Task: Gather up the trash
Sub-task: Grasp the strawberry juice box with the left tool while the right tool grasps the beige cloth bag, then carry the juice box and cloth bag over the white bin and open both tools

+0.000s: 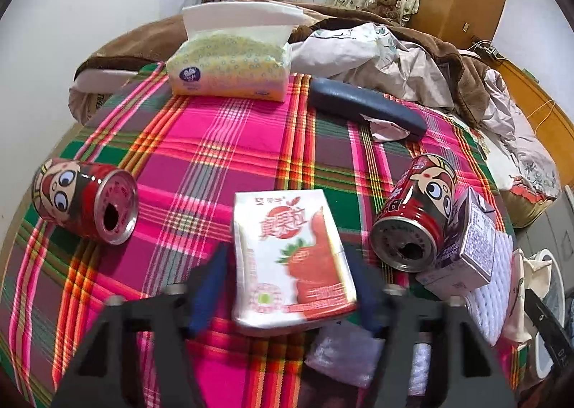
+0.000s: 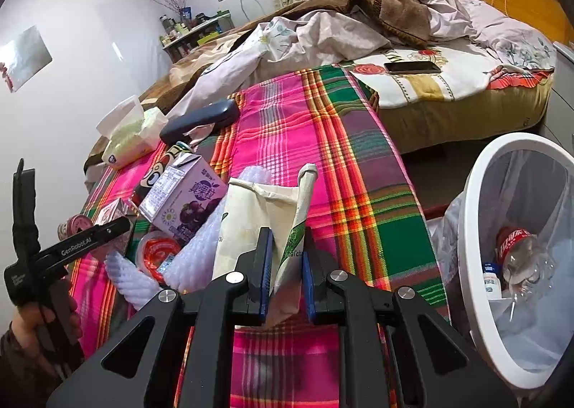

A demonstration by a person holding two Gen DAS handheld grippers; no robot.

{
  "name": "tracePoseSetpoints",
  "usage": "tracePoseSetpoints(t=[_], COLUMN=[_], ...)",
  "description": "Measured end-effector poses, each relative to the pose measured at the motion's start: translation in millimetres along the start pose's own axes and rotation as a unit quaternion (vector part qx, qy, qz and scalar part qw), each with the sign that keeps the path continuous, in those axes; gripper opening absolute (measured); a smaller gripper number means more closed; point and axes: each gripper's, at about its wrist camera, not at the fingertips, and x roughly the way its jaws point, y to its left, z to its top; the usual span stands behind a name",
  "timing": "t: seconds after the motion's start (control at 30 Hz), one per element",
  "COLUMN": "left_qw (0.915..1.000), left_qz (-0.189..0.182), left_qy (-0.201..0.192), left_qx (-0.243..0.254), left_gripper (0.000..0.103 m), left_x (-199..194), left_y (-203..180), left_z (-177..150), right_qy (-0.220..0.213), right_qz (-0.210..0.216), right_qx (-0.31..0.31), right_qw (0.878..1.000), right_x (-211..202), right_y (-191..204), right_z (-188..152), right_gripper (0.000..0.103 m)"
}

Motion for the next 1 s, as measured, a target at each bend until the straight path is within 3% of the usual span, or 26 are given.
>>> tracePoseSetpoints(t=[0.4, 1.0], left_qw=[0.9991, 0.9894], left_qz=[-0.008, -0.094], left_qy=[-0.039, -0.080], left_qx=[0.013, 0.077], left_gripper=[0.060, 0.060], left_x=[-38.6, -114.6], left_y=[0.2, -65.2], left_z=[-8.8, -38.7], right_qy=[-0.014, -0.067], right_qz=[0.002, -0.004], right_qx=[0.002, 0.017], right_qw=[1.000, 0.998], right_x=[-11.4, -70.8], right_y=[-3.2, -29.4], right_z=[-1.6, -6.6], right_gripper=[0.015, 0.015])
